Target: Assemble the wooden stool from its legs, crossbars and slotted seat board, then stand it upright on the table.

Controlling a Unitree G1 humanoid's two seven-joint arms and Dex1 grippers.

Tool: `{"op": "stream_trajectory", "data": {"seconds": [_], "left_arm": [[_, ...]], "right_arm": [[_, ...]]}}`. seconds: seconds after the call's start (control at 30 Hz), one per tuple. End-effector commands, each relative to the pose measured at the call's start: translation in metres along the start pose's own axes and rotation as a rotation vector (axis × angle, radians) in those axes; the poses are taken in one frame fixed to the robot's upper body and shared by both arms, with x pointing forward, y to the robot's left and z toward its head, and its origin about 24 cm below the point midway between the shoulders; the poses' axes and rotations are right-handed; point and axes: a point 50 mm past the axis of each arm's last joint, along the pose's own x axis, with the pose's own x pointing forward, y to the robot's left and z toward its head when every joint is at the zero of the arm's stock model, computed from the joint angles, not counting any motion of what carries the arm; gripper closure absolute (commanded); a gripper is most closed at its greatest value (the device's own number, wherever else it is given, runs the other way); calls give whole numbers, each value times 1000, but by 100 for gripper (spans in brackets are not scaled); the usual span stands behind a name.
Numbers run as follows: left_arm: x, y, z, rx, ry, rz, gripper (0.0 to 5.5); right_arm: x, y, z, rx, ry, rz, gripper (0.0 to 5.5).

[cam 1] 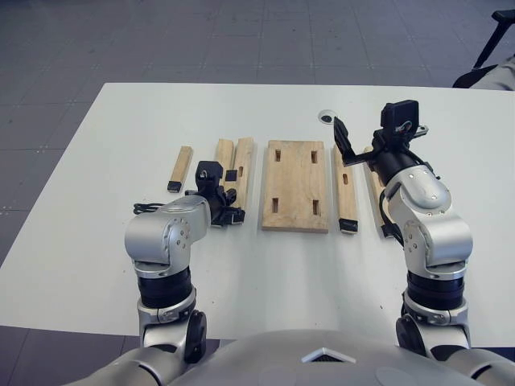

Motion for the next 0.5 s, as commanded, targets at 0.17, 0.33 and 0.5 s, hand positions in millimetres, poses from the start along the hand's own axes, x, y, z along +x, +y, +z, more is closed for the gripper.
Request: {"op": "stream_trajectory", "data": {"seconds": [0.17,0.33,0.5], "left_arm": [[-30,-14,62,17,-232,-42,418],[-31,-24,60,18,-259,-92,418],[-47,-54,77,97,-390,-278,418]], "right_arm": [[4,-7,16,-7,-49,-11,0],[19,9,57,499,-70,268,0],[28,23,65,703,82,560,0]]}}
